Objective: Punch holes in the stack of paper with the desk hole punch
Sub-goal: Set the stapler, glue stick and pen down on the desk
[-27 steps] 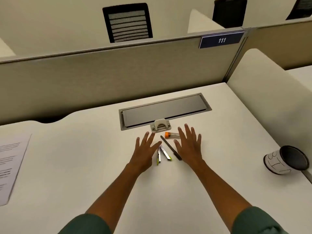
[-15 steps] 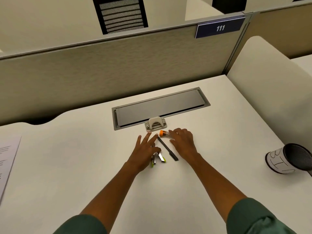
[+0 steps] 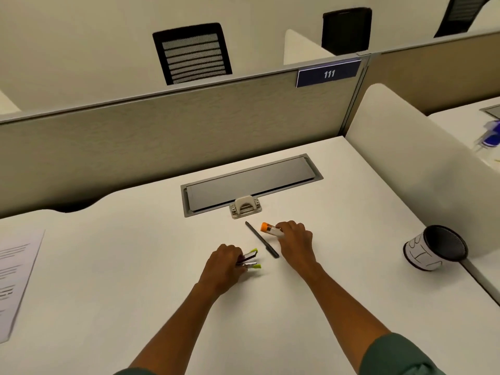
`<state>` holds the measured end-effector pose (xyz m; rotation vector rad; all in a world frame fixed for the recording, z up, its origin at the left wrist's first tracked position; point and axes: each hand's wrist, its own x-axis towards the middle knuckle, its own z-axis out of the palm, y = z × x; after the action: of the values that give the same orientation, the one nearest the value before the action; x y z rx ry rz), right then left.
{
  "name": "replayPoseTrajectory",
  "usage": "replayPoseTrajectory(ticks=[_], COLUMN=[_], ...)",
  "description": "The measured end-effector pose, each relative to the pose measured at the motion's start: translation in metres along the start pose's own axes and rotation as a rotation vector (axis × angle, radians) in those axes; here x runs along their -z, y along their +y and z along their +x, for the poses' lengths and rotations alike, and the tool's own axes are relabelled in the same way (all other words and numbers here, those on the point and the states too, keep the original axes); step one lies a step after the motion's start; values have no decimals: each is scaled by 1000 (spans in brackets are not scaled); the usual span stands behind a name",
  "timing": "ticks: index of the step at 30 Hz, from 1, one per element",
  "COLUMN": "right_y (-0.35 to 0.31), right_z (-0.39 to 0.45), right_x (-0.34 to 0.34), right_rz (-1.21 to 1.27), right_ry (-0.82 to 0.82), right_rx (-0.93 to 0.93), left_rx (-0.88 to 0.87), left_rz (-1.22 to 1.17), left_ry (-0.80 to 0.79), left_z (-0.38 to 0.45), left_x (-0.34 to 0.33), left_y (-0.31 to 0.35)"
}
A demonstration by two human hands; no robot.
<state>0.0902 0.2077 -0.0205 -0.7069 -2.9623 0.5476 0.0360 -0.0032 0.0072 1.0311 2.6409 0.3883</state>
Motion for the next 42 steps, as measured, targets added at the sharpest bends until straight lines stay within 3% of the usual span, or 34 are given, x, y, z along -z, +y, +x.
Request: replayPoseTrajectory(ticks=[6,16,28,42], right_y=[-7,-13,20,147], right_z=[-41,-115,-146,-25], right_x=[37,95,119,133], right_rz=[183,427,627,600], right_ry=[76,265,392,370], right_rx=[-68,-130,-268,-331], left_rx=[170,87,53,173], left_rz=[-436,-723,-778,-801], left_ry=[128,236,265,293], left_z=[-25,-55,-54,89], left_x=[17,44,34,1], left_y=[18,70,122,214])
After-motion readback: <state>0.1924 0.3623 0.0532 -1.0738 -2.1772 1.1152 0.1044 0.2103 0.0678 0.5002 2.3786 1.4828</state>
